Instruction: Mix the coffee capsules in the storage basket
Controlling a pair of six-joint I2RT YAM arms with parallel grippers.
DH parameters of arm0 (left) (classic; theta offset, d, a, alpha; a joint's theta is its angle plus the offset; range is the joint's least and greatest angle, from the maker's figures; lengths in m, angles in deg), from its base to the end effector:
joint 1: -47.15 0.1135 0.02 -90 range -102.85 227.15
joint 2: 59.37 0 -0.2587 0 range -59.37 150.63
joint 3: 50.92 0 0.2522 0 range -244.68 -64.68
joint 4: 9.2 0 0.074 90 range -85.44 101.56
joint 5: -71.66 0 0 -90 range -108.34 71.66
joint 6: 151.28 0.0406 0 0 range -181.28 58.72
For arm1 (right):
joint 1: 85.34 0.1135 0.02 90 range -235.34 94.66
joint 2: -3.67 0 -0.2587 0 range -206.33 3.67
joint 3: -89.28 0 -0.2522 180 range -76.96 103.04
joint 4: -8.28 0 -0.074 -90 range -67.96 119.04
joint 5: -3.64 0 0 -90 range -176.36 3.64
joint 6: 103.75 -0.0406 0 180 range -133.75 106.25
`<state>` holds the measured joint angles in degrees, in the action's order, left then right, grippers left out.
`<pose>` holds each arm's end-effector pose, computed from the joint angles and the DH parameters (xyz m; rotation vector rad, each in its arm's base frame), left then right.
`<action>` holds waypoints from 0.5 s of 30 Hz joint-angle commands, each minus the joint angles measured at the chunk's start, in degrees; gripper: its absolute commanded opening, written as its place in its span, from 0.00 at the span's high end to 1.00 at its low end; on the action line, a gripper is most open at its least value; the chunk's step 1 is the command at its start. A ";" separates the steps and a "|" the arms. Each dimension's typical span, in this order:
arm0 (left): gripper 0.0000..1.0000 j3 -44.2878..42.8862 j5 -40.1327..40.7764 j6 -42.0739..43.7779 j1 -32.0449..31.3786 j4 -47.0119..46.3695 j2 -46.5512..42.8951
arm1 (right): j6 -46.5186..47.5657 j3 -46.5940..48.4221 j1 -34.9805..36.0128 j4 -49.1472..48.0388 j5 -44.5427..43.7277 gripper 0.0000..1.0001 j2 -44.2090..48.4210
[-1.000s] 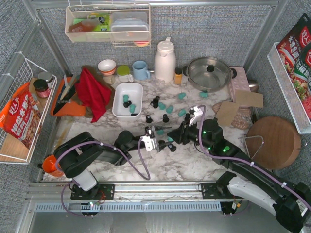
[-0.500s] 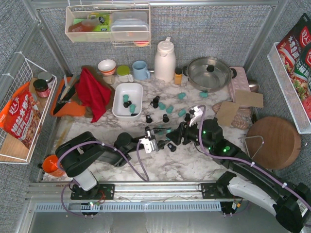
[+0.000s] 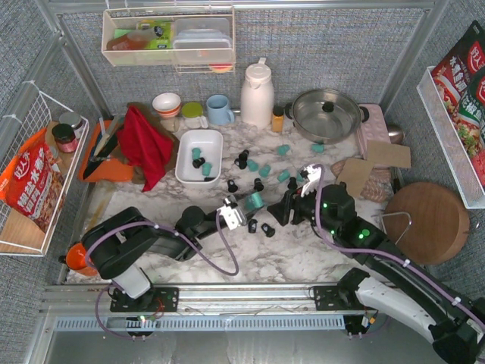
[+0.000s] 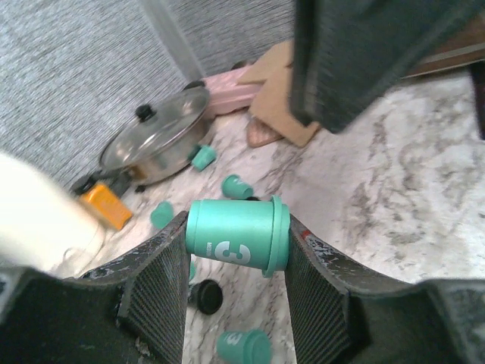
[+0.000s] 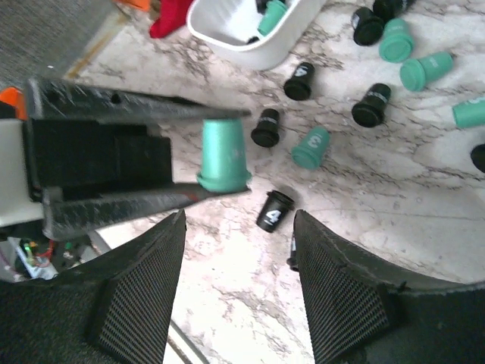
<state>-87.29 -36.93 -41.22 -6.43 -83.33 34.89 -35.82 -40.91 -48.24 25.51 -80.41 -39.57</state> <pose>0.1566 -0.2340 0.1893 1.0101 0.8742 -0.7062 0.1526 0.1207 0.2984 -0.3178 1.8054 0.8327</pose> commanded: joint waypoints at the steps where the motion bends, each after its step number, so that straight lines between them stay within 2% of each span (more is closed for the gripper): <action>1: 0.65 -0.34 9.49 -2.47 1.20 4.51 -2.41 | 3.52 0.77 0.28 4.54 -3.00 0.37 -1.79; 7: 0.64 -2.16 17.17 -8.42 7.18 17.23 -6.66 | 8.43 1.50 2.03 7.73 -4.59 0.37 -9.34; 15: 0.62 -6.96 20.27 -16.62 18.92 30.77 -8.76 | 15.45 8.46 6.00 12.43 -6.24 0.37 -26.52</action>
<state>-92.05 -19.09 -53.07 8.82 -60.01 25.89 -24.95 -35.79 -43.45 34.80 -84.98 -60.29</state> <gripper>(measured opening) 0.538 0.630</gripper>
